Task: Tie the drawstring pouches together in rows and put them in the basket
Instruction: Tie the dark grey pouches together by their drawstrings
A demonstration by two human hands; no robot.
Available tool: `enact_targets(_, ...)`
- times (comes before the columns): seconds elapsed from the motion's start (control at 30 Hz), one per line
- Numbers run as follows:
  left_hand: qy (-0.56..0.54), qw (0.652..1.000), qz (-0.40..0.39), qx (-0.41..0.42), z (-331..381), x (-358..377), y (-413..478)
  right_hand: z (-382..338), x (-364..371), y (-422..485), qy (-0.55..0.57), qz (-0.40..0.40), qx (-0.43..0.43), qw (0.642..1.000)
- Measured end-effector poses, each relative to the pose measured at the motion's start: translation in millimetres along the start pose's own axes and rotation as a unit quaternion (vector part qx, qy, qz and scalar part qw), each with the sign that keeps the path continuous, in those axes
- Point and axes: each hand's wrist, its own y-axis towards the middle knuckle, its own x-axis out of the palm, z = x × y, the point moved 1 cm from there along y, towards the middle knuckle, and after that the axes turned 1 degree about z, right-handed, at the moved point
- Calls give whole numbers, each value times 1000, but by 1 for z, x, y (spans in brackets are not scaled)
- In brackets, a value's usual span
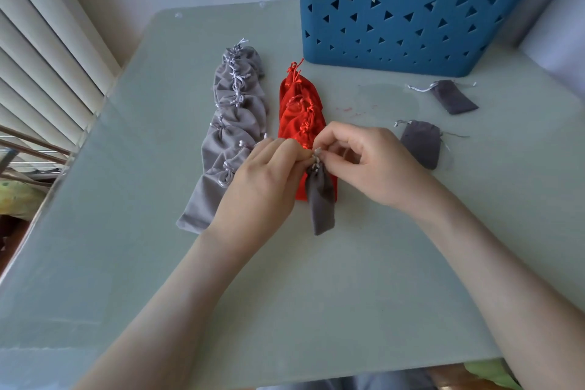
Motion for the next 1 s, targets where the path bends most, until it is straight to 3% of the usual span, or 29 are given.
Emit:
enact_targets(0.17, -37, 998, 5, -59, 4, -5, 2, -1, -1, 3, 135, -37, 50, 989)
enact_targets(0.43, -107, 988, -42, -100, 3, -6, 2, 3, -5, 2, 119, -78, 75, 987)
enact_targets(0.63, -277, 936, -117, -182, -5, -8, 4, 1, -7, 1, 117, -78, 56, 988)
enact_targets(0.83, -346, 902, -142, -216, -4, -9, 5, 1, -8, 1, 127, -73, 44, 988)
enact_targets(1.0, -352, 897, -147, -222, -2, -9, 6, 5, -6, 2, 121, -61, 47, 990)
